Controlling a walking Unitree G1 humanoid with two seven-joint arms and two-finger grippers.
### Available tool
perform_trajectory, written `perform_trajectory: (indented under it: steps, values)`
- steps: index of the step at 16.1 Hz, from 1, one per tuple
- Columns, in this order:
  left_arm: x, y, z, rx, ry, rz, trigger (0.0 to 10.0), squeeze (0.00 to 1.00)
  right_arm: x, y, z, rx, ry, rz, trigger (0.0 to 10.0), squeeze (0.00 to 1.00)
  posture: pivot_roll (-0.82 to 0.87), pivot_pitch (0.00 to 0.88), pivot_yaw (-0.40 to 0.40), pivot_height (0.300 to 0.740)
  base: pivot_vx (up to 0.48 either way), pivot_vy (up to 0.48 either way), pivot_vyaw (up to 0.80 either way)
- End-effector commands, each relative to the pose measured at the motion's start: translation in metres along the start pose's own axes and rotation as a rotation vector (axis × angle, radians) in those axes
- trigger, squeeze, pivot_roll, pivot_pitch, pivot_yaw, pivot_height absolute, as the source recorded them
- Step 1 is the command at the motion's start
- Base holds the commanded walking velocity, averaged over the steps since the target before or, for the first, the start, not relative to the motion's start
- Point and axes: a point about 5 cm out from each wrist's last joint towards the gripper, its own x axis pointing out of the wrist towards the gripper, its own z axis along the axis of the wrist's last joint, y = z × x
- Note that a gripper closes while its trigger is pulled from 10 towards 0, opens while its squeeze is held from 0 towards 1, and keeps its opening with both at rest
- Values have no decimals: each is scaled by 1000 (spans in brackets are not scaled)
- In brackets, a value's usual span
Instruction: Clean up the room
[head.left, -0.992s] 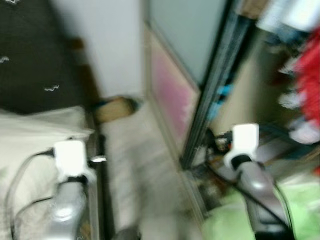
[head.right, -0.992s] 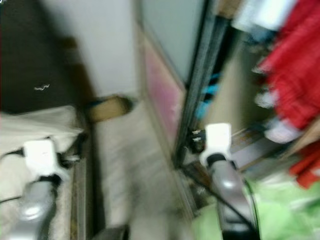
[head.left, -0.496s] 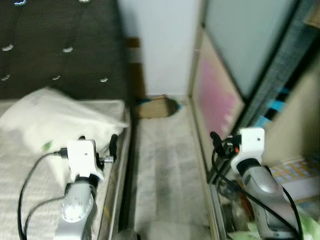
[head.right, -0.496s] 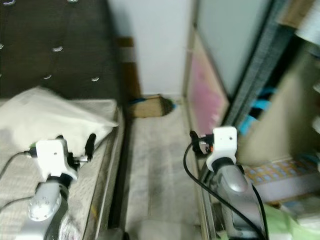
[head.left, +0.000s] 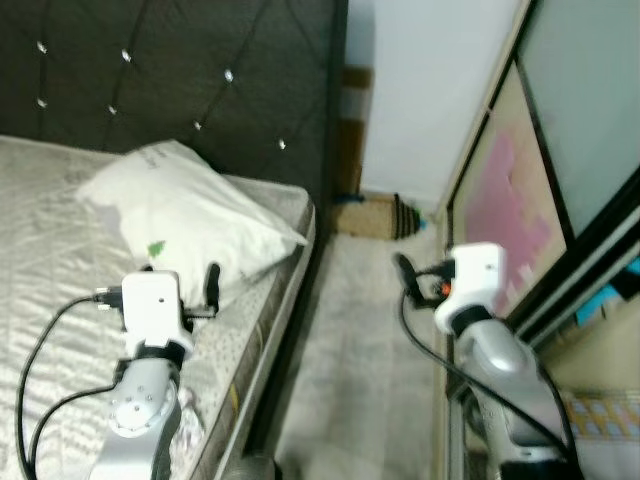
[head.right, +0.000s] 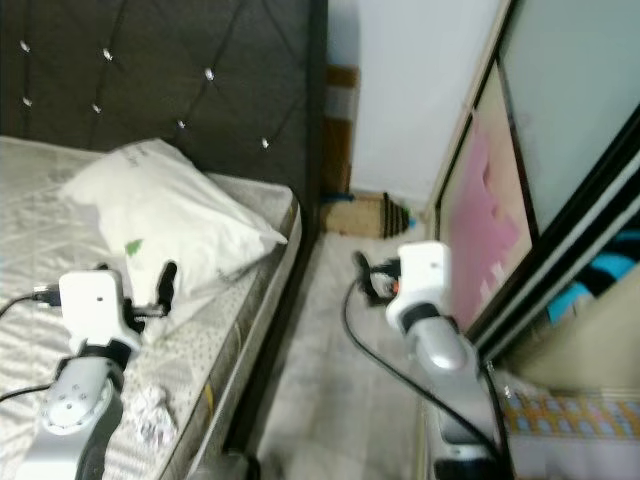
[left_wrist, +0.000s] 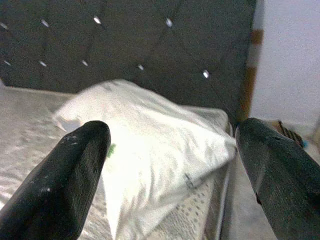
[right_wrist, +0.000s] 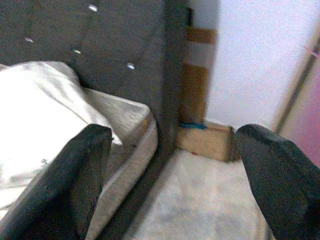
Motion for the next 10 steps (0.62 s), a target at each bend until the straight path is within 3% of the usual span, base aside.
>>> perform_trajectory:
  steps: [1,5,10]
  values:
    - [-3,0,1,0,-4,3,10000,0,-1,-6,0,-5,3,-22,10000,0,40,0,-11,740,0,0,800]
    - [-5,4,-3,-57,21,0,10000,0,6,-4,3,-3,-16,-11,10000,0,45,0,-19,740,0,0,800]
    - [-5,2,1,-36,-19,-6,10000,0,14,-4,7,-3,-29,-3,10000,0,52,0,-25,740,0,0,800]
